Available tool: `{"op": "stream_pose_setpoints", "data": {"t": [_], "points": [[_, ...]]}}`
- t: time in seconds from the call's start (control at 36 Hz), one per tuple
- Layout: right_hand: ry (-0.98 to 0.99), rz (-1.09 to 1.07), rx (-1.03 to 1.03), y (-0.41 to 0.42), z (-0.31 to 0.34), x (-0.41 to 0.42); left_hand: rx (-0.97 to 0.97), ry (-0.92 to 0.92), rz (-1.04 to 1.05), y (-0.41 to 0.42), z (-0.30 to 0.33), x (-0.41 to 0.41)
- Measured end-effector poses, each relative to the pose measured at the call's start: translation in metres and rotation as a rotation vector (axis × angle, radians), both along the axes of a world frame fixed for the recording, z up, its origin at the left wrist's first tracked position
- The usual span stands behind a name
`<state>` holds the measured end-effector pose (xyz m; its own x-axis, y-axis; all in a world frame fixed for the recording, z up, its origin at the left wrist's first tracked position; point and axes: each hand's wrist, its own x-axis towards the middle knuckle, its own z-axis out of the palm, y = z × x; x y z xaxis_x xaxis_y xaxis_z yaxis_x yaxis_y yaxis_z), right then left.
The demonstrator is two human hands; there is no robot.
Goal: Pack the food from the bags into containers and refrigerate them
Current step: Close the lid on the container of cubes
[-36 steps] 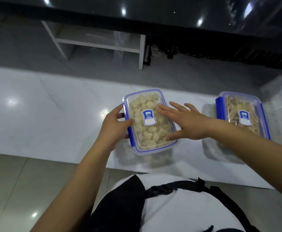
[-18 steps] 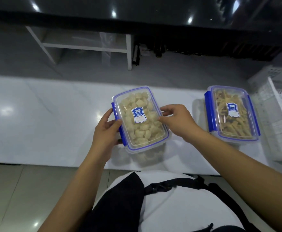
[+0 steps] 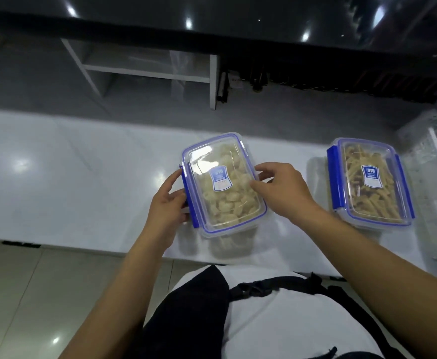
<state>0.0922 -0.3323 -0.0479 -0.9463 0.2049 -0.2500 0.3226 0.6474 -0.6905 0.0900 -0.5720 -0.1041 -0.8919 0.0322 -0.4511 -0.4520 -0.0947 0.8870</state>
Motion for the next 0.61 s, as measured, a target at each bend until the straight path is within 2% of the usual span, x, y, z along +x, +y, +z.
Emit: {"op": "stream_pose_setpoints", "data": {"t": [0.22, 0.39, 0.47, 0.61], "points": [[0.006, -0.077, -0.007, 0.006, -0.002, 0.002, 0.003, 0.003, 0.049, 0.011, 0.006, 0.005], [-0.001, 0.008, 0.071, 0.008, -0.007, 0.010, 0.008, 0.041, -0.007, 0.016, 0.011, 0.005], [0.005, 0.105, 0.154, 0.003, -0.005, 0.009, 0.000, 0.048, 0.002, 0.017, 0.013, 0.004], [-0.023, 0.340, 0.476, -0.004, 0.004, 0.005, 0.045, -0.018, 0.061, 0.018, 0.015, 0.004]]}}
